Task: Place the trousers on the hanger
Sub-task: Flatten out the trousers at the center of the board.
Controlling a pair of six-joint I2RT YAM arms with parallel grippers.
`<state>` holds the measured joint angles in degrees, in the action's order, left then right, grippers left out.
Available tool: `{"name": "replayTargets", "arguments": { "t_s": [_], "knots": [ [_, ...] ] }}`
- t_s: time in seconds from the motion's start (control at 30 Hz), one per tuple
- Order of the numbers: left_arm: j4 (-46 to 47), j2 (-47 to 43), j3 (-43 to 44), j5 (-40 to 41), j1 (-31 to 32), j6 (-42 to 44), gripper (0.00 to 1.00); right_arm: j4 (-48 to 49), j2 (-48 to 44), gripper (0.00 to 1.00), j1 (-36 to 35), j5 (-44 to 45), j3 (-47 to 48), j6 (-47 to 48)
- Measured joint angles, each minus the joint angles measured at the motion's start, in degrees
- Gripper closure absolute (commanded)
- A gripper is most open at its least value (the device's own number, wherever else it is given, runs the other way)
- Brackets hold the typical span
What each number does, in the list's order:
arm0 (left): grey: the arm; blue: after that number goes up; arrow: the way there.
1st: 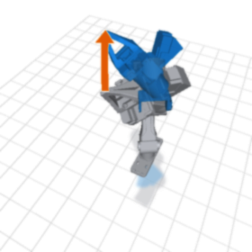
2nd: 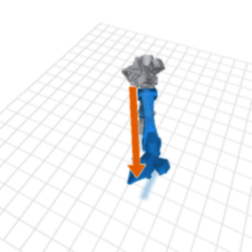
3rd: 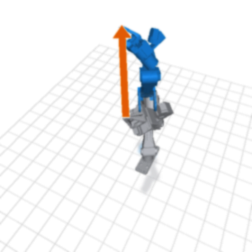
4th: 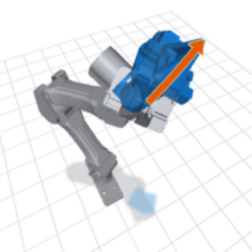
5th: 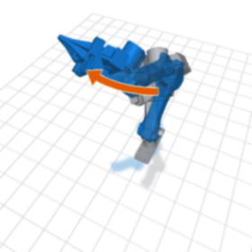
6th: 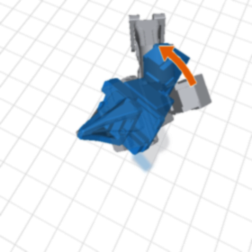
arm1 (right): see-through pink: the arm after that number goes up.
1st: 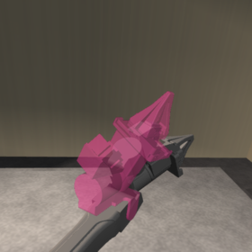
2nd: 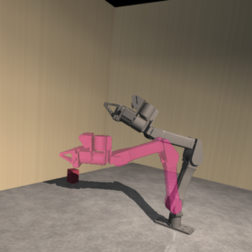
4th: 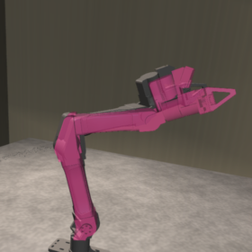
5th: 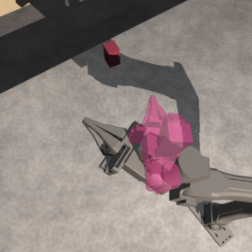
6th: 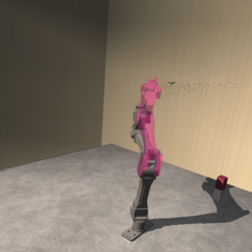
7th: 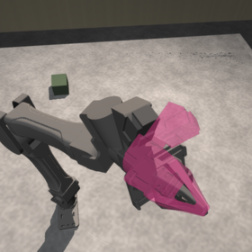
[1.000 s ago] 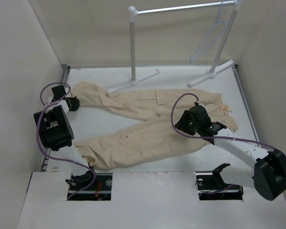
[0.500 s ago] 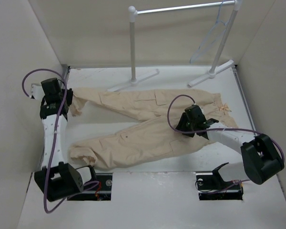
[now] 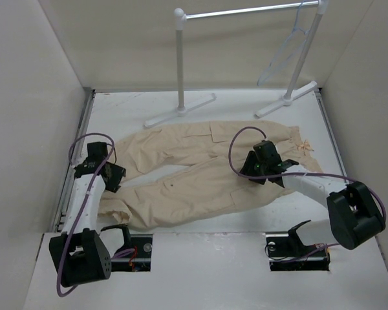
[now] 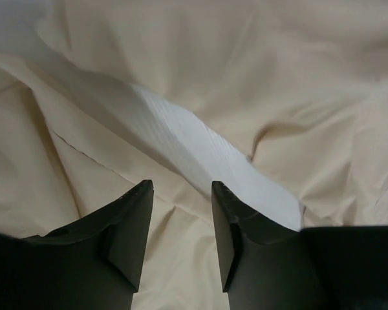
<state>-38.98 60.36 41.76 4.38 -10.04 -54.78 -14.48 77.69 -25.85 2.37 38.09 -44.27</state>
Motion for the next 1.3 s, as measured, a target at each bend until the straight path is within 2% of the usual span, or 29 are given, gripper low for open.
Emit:
{"name": "replayTargets", "arguments": {
  "t_s": [0.07,0.13,0.2,0.27,0.33,0.43,0.5,0.57,0.63,0.7,0.8,0.87,0.97,1.03,1.17,1.3],
  "knots": [
    [0.28,-0.76,0.02,-1.44,1.81,1.09,0.51,-0.02,-0.07,0.43,0.0,-0.07,0.11,0.31],
    [0.31,-2.56,0.28,-2.23,1.79,2.4,0.48,-0.07,-0.11,0.42,0.0,-0.2,0.42,0.52],
    [0.07,-4.59,1.66,-2.36,-0.61,3.63,0.43,-0.02,-0.2,0.42,0.0,-0.28,0.83,0.57],
    [0.46,-5.38,3.82,-1.31,-4.74,4.2,0.43,0.0,-0.5,0.43,0.0,-0.37,1.03,0.57],
    [2.32,-3.52,6.03,-0.42,-8.94,4.33,0.42,0.0,-0.66,0.51,-0.07,-0.57,1.27,0.79],
    [6.54,3.78,9.16,0.37,-12.76,4.33,0.41,0.04,-0.68,0.75,-0.59,-1.22,1.44,1.29],
    [9.55,11.08,11.58,0.09,-13.49,4.59,0.39,0.04,-0.74,0.82,-1.68,-1.64,1.44,1.44],
    [12.37,19.26,14.36,-1.14,-13.64,5.2,0.4,0.04,-0.81,0.83,-3.17,-1.99,1.46,1.7],
    [14.23,26.18,17.35,-2.14,-13.55,5.95,0.41,0.04,-0.83,0.81,-4.85,-2.29,1.51,2.08],
    [15.58,31.95,20.39,-2.47,-13.22,6.56,0.42,0.04,-0.83,0.76,-6.4,-2.51,1.6,2.34],
    [16.81,37.92,24.04,-1.9,-12.46,7.19,0.48,0.07,-0.96,0.6,-7.89,-2.8,1.62,2.49],
    [17.14,41.13,26.36,-1.2,-11.61,7.48,0.58,0.09,-1.33,0.53,-8.0,-2.8,1.62,2.64],
    [17.57,45.79,29.46,-0.35,-9.97,7.76,0.86,0.04,-1.99,0.48,-7.87,-2.75,1.62,2.69],
    [17.55,49.22,31.87,0.31,-9.14,8.02,0.94,0.0,-2.54,0.46,-7.37,-2.78,1.62,2.71],
    [16.2,55.47,40.89,2.73,-8.15,8.13,0.98,-0.13,-4.11,0.45,-4.7,-2.6,1.62,2.69],
    [12.11,66.4,59.41,5.35,-8.07,8.46,0.97,-1.4,-4.57,0.43,-1.86,-1.55,1.75,2.67]
  ]
}}
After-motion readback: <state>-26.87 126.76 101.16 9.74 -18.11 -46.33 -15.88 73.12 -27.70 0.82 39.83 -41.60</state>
